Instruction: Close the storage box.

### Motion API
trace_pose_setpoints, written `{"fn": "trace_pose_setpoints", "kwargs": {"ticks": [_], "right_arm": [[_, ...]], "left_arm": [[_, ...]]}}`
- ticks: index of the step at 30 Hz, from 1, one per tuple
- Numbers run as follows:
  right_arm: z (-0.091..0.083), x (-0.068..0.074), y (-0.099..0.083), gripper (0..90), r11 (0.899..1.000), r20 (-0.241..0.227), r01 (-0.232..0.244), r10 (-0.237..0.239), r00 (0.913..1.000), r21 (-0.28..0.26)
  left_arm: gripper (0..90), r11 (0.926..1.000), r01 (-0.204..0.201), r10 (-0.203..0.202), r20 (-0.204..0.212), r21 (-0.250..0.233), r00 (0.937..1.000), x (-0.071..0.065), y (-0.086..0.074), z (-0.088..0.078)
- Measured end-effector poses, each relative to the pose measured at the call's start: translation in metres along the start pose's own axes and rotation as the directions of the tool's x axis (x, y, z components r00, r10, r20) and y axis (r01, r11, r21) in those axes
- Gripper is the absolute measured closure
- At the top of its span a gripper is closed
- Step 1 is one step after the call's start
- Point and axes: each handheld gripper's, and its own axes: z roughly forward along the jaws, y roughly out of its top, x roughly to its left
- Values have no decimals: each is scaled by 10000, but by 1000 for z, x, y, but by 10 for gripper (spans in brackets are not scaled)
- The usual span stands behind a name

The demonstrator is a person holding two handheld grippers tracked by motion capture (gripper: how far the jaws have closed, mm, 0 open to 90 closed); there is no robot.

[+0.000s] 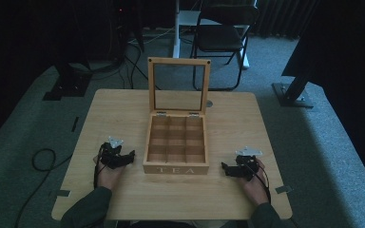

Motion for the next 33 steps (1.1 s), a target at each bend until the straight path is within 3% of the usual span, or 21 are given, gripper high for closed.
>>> {"fn": "trace_pose_setpoints", "kwargs": {"ticks": [11,17,25,33], "right_arm": [[-1,2,-1,119,9998,-220,210,-210,9995,5],[-2,2,-2,119,9996,-290,281,-281,9992,2],[-2,2,-2,119,9996,-290,285,-285,9992,-10],[-2,2,-2,122,9996,-291,282,-283,9992,-19]], "left_arm": [[224,9998,-124,122,145,122,9998,0,2,0],[318,9991,-393,389,254,154,9989,-4,4,-2],[337,9989,436,-419,835,-186,9956,11,14,-16],[338,9988,259,-209,1185,-408,9927,17,29,-28]]}}
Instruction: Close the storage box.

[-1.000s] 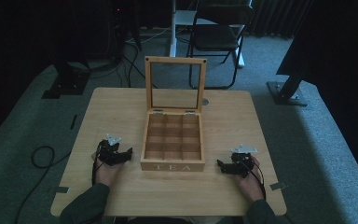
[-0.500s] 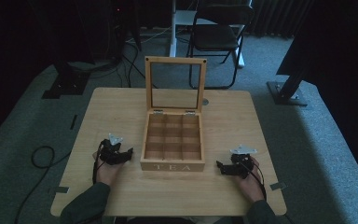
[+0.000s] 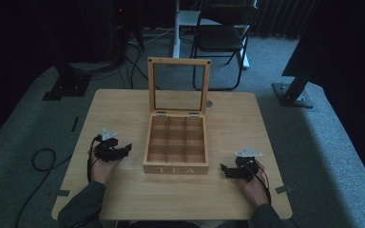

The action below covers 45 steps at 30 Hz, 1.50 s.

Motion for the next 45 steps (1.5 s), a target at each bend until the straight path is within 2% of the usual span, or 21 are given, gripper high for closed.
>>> {"fn": "trace_pose_setpoints", "kwargs": {"ticks": [7,18,23,35,45], "right_arm": [[0,0,0,122,10000,0,-1,1,10000,0],[0,0,0,122,10000,1,4,-4,10000,-1],[0,0,0,122,10000,7,4,-4,10000,-2],[0,0,0,122,10000,53,-21,21,10000,-2],[0,1,0,122,10000,50,-33,33,10000,9]], "left_arm": [[338,9995,91,-87,136,-289,9999,3,16,-10],[337,9970,-243,242,-32,-736,9997,3,47,-25],[338,9949,-182,199,160,-994,9997,3,58,-31],[338,9915,-359,392,243,-1248,9989,-2,80,-35],[338,9887,-609,618,27,-1369,9981,-2,100,-38]]}}
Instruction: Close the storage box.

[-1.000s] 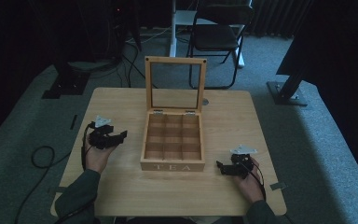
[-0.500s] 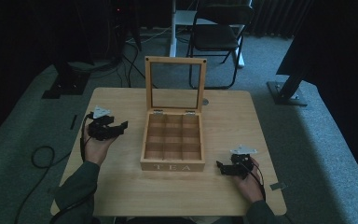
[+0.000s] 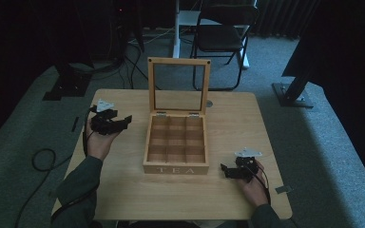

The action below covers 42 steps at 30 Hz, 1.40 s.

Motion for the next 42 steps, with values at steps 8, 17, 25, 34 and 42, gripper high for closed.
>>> {"fn": "trace_pose_setpoints", "kwargs": {"ticks": [8,17,25,34,42], "right_arm": [[0,0,0,122,10000,0,2,-2,10000,-3],[0,0,0,122,10000,0,5,-5,10000,-2],[0,0,0,122,10000,1,4,-4,10000,-2],[0,0,0,122,10000,1,5,-5,10000,-1],[0,0,0,122,10000,1,5,-5,10000,-1]], "left_arm": [[338,9995,-316,315,-153,-43,9994,2,16,-1],[338,9991,-360,356,-194,-210,9992,3,29,0],[338,9987,-488,485,-209,-121,9986,3,37,5],[338,9990,-296,289,-231,-331,9993,5,48,8],[338,9983,-398,386,-293,-421,9988,4,60,11]]}}
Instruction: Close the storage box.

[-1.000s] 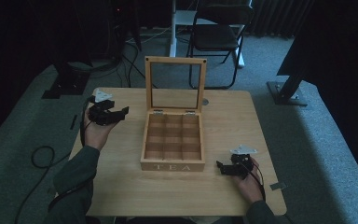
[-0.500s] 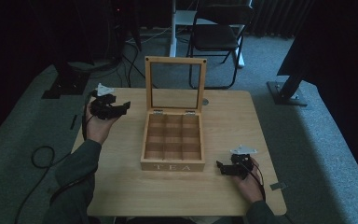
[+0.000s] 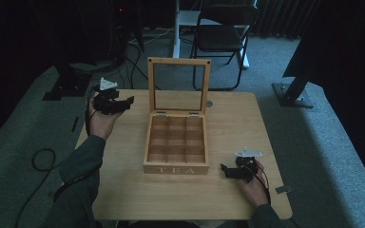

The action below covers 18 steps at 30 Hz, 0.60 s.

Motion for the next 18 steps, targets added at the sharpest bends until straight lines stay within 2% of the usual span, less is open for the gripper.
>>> {"fn": "trace_pose_setpoints", "kwargs": {"ticks": [9,18], "right_arm": [[0,0,0,122,10000,-1,0,0,10000,0],[0,0,0,122,10000,-1,-6,6,10000,-1]], "left_arm": [[338,9999,-150,150,-3,7,9999,-4,12,9],[338,9997,-221,220,51,45,9997,-10,18,20]]}}
